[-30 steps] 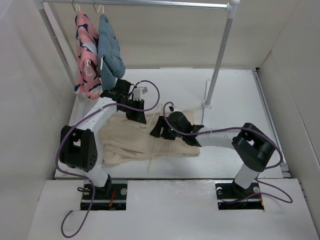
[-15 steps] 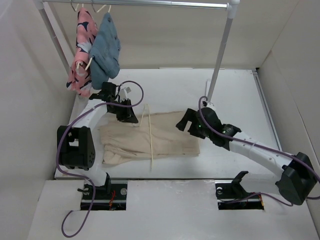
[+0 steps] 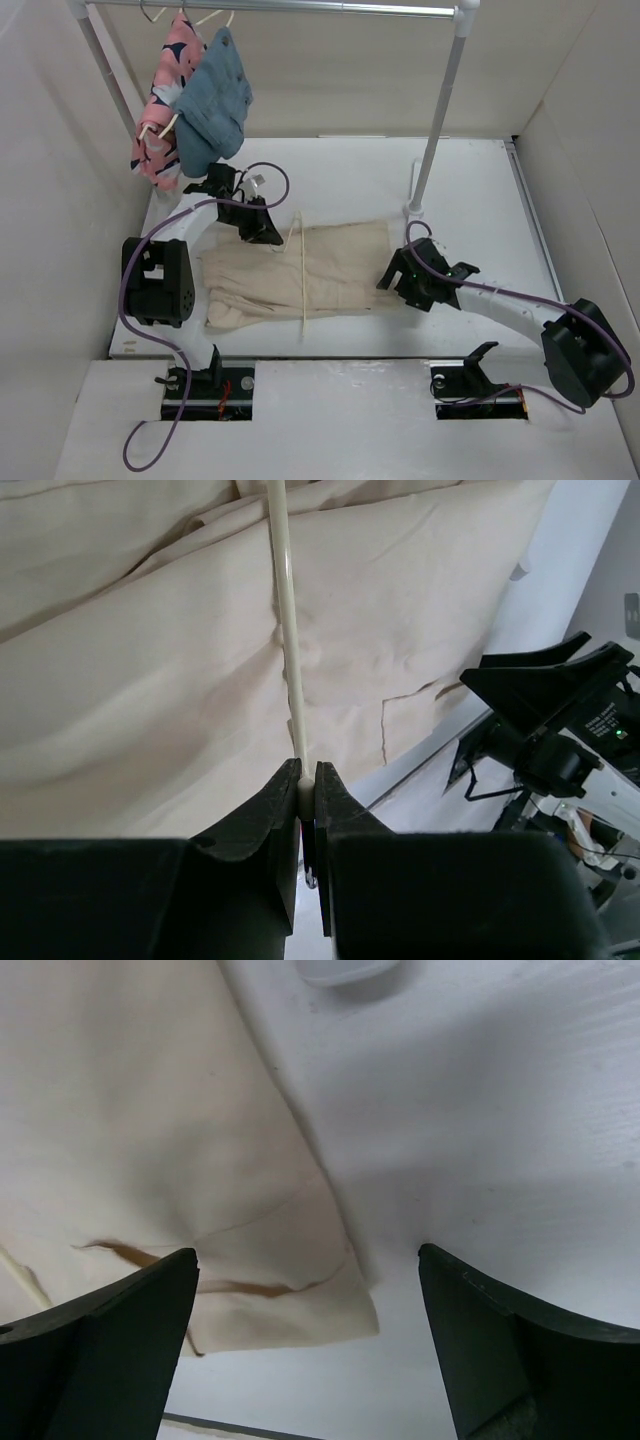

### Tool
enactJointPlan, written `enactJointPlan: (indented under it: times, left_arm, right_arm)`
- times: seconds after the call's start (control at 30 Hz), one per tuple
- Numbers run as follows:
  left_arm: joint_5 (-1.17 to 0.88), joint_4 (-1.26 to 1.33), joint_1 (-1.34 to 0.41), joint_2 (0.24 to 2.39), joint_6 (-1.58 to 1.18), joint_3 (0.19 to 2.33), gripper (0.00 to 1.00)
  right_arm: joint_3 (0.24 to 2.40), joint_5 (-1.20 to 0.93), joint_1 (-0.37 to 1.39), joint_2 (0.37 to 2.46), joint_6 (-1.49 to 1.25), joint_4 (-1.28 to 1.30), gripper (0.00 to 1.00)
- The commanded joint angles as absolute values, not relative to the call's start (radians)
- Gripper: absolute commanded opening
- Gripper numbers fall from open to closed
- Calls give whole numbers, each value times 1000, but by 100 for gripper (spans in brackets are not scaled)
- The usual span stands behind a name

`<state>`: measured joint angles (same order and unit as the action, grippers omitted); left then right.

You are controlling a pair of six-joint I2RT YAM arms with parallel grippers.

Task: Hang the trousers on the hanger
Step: Pick up the hanger from the clothesline, then place the trousers on the hanger.

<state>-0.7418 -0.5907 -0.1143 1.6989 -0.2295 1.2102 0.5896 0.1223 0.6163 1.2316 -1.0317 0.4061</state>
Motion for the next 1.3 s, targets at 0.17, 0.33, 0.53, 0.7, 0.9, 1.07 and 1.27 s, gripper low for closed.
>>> enactJointPlan:
  times: [0.17,0.33,0.53,0.7,0.9,1.07,1.27]
  left_arm:
    - [-923,-583,-115,1700,-301,1206,0]
    - [-1009,-583,-115,1709,-371,1262,0]
    - [-1048,-514,-115,1669,-498,1181,0]
    - [-1081,-454,-115,1651,-618,1147,0]
    - [-1092,-356,-158,1605,-773,1154,0]
    - [-1083,-184,-181,1572,-914,1088,0]
    - [-1034,-67,-181,1572,-988,1045,0]
  right_arm:
    - [557,41,609,1236,-1036,241,93]
    - [566,41,589,1236,-1025,241,93]
    - [566,51,589,1236,-1016,250,92]
    - [566,69,580,1215,-1006,270,90]
    - [566,69,571,1195,-997,270,90]
    - [575,78,552,1204,-977,279,89]
    - [584,78,543,1213,-959,279,89]
